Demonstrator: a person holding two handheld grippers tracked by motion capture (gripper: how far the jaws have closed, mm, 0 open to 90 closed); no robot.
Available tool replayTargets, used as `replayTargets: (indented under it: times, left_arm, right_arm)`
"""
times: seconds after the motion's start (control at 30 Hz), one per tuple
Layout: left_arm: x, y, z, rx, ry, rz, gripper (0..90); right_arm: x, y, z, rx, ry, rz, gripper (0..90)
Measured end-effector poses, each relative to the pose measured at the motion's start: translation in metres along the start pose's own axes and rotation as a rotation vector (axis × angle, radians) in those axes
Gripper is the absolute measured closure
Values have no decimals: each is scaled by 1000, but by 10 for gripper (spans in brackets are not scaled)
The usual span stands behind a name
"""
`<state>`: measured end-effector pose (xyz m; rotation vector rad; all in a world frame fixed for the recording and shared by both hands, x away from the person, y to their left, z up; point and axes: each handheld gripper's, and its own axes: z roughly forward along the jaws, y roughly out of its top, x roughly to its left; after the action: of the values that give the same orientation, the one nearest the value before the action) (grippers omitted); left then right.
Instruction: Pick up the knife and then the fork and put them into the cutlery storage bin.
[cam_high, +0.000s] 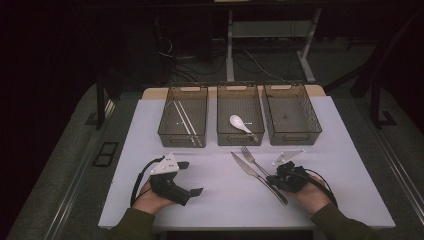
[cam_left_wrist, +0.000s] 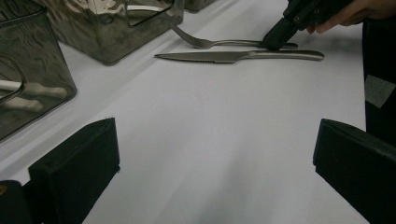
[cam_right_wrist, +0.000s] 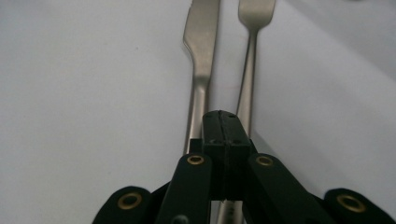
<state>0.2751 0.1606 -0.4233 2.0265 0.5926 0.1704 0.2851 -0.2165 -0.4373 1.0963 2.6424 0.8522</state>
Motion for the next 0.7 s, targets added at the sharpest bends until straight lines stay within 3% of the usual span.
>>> replayTargets:
  times: [0.27,0.5,0.7]
  left_arm:
    - [0,0,-1,0,0,-3,0]
    - [0,0,-1,-2,2,-3,0]
    - [0,0,-1,-2,1,-2,0]
  right_arm:
    - [-3,-4,-5,13,-21,3,900]
    - [-17,-11,-11,19,-76,29,900]
    - [-29,-13,-14,20,-74,28,899]
